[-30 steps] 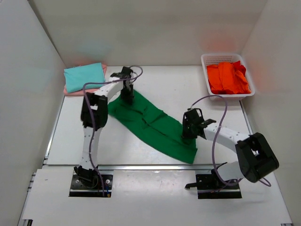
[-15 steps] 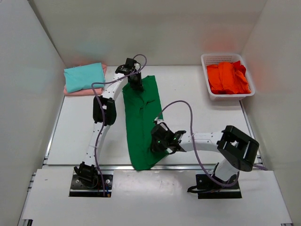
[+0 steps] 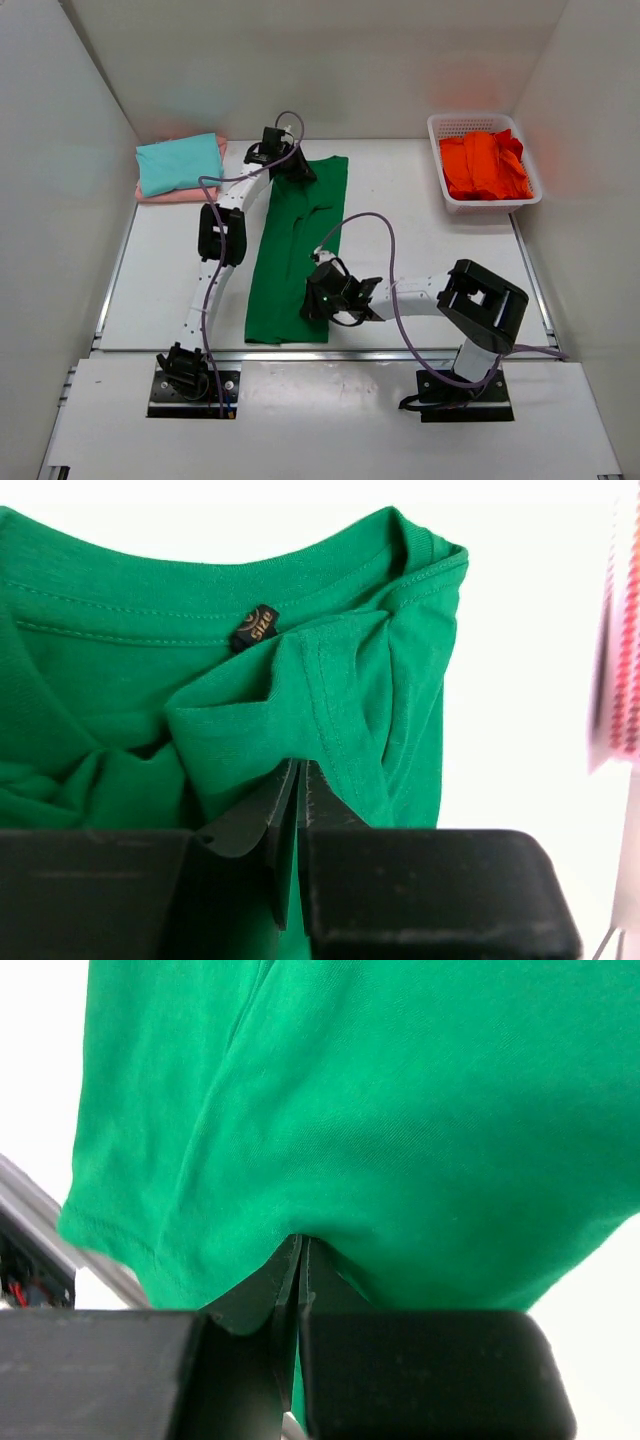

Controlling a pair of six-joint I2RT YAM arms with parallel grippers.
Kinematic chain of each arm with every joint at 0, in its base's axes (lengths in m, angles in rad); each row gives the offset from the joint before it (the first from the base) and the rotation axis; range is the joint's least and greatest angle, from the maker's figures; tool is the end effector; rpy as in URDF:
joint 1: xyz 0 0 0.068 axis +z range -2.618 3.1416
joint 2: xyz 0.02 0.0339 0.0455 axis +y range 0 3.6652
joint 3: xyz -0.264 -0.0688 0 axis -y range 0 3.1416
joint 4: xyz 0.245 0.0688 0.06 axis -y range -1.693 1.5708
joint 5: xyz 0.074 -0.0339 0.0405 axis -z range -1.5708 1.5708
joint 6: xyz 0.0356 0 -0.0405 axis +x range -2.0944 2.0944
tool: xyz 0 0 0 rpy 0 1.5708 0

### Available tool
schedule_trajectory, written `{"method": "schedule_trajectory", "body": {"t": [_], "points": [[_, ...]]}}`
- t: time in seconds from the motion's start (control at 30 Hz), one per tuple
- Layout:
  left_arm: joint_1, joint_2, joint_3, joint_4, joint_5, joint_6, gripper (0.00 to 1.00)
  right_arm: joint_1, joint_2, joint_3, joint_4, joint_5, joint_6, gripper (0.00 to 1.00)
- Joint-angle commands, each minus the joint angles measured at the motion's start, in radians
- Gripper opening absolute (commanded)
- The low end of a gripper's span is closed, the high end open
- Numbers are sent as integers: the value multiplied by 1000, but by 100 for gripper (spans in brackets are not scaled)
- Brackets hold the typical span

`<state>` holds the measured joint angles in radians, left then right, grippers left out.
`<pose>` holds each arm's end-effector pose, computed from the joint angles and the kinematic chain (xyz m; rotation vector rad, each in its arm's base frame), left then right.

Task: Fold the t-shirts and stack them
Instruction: Rotate the tshirt 90 degrees

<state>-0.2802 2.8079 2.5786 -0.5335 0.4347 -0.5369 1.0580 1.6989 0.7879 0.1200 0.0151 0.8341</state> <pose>0.5710 -0.1799 0.1293 -0.0830 2.4247 -0.8997 0.1616 0.2859 0.1406 -0.2767 2.5323 0.8378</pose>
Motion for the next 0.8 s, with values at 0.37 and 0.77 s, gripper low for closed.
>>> {"method": "schedule_trajectory", "body": {"t": [0.37,0.77], "points": [[82,-304,30,538,279,-384,26,-53,-185,3,-238,137,-309,0],[11,-1395,-1547,147,-29,133,41,-115,-451,-65,-551,241,-248,2]]}}
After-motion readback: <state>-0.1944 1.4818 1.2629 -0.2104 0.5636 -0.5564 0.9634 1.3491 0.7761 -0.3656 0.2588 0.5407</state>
